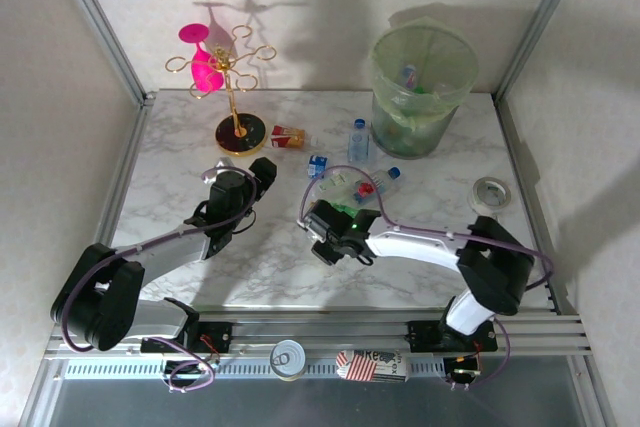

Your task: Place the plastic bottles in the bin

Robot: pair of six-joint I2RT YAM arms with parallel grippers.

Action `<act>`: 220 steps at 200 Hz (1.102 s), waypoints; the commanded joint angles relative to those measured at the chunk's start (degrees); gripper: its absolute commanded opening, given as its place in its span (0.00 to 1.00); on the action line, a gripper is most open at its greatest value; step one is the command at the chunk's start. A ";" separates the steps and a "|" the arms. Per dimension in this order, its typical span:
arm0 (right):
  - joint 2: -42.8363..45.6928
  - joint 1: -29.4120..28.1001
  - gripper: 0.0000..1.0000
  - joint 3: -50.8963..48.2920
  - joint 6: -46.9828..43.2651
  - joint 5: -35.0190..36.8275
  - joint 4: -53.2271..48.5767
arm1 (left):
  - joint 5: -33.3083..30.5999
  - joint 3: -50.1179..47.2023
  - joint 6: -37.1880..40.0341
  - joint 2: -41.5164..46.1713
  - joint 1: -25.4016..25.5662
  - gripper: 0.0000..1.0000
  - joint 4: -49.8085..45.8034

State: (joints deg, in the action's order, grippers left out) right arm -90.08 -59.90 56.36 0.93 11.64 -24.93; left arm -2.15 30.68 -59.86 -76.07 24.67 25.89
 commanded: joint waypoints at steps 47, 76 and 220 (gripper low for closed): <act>15.27 14.94 0.42 2.66 3.72 -17.75 17.12 | -0.30 1.95 3.05 2.42 0.21 1.00 0.65; 17.28 22.02 0.42 6.61 3.54 -18.25 20.25 | 0.48 2.73 3.79 2.08 0.27 1.00 1.39; -1.28 49.71 0.38 32.39 15.20 -15.80 31.59 | 3.88 10.73 23.00 -0.64 9.48 1.00 -6.90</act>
State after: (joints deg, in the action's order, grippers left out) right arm -88.16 -12.01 83.33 14.39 -4.19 5.02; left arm 1.15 40.10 -40.34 -75.35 33.50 22.57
